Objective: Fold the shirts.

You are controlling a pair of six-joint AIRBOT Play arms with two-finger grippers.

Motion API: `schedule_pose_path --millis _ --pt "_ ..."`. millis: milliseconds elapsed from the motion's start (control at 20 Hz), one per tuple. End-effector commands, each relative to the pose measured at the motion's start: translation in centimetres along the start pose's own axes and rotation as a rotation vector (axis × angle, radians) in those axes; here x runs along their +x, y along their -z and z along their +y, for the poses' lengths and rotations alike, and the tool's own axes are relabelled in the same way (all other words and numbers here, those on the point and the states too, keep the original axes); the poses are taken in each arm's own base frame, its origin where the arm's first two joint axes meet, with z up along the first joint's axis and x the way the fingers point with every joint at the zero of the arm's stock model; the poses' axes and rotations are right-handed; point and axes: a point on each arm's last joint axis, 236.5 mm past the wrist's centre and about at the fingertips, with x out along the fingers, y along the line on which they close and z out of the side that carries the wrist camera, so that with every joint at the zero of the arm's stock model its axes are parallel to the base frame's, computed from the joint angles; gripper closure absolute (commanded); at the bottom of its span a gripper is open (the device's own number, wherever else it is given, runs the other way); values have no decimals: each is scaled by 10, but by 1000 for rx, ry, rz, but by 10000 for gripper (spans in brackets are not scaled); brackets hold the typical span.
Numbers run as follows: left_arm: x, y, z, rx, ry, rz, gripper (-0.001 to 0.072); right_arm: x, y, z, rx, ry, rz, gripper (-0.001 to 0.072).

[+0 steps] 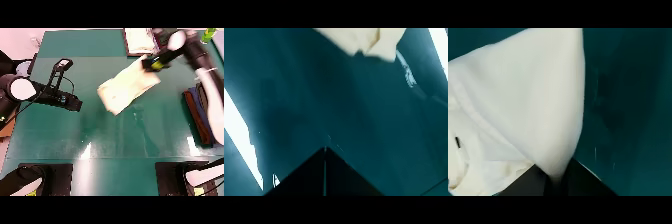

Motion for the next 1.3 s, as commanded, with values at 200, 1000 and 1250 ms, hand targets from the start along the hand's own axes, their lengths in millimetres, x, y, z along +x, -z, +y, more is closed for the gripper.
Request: schedule_pose_path --millis 200,1000,1250 --pt "0 -7 -23 -39 72 -32 679 -140 -20 -259 405 274 -240 694" --pt "0 -7 -25 -44 80 -31 679 -263 -34 -296 508 226 -613 695" --pt "0 -7 -24 -41 79 -32 680 -293 8 -283 496 268 -539 696"
